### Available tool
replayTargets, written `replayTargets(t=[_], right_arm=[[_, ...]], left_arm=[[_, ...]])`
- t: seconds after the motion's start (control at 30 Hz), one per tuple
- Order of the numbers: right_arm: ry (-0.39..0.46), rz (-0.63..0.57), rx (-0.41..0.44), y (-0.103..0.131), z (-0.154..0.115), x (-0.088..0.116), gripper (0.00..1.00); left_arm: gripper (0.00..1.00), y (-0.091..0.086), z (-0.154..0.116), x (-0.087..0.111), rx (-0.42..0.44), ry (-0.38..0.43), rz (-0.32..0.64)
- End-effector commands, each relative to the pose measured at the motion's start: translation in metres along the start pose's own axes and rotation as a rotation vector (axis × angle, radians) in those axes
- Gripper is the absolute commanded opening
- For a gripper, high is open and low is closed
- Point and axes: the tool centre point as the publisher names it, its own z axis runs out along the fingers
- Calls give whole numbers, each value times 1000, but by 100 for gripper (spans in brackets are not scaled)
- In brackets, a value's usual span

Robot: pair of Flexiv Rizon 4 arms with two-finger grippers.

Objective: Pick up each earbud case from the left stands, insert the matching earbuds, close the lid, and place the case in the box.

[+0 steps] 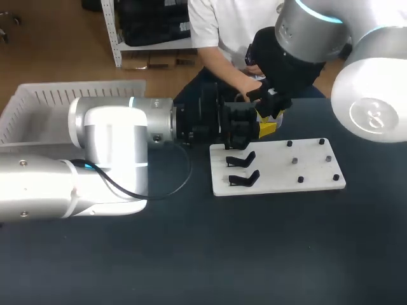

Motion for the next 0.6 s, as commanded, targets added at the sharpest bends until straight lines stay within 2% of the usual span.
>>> replayTargets(t=[0.03,0.27,0.4,0.5,0.6], right_arm=[[8,-2,-2,1,3,-7,23],[4,-9,-2,1,4,-11,22],[-22,-12,4,0,-12,-14,22],[-54,3,-6,-4,-20,-25,25],[-71,34,-21,-12,-16,-44,26]], left_arm=[[0,-2,0,1,-7,-6,4],[0,-2,0,1,-7,-6,4],[0,-2,0,1,-7,-6,4],[0,-2,0,1,-7,-6,4],[0,-2,0,1,-7,-6,4]])
